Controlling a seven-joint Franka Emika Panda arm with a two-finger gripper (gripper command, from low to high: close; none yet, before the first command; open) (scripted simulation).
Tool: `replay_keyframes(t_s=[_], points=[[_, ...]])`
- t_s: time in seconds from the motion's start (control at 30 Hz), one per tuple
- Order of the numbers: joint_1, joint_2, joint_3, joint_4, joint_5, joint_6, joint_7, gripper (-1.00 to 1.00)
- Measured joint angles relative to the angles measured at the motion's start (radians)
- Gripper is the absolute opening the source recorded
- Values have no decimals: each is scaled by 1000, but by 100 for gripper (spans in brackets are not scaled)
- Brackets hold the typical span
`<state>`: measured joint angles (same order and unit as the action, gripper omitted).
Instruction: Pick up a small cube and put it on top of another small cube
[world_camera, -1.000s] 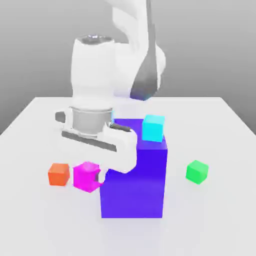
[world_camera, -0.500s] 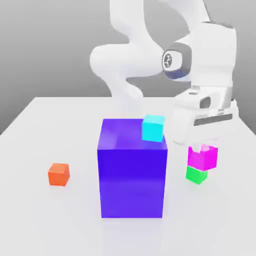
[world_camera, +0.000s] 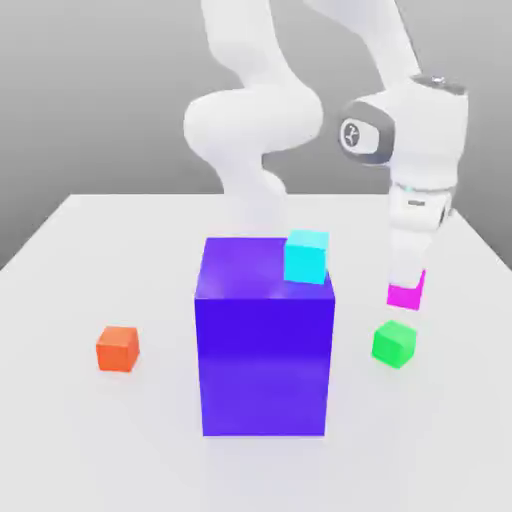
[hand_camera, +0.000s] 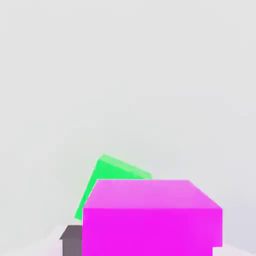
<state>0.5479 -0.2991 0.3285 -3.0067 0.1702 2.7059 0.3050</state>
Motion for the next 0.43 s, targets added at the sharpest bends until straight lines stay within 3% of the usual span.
replay_keyframes(t_s=[0.27, 0.37, 0.4, 0.43], points=[[-99, 183, 53, 7, -154, 170, 102, -100], [-103, 258, 55, 6, -170, 250, 114, -100], [-102, 276, 55, 6, -164, 270, 109, 100], [-112, 276, 55, 6, -164, 270, 109, 100]])
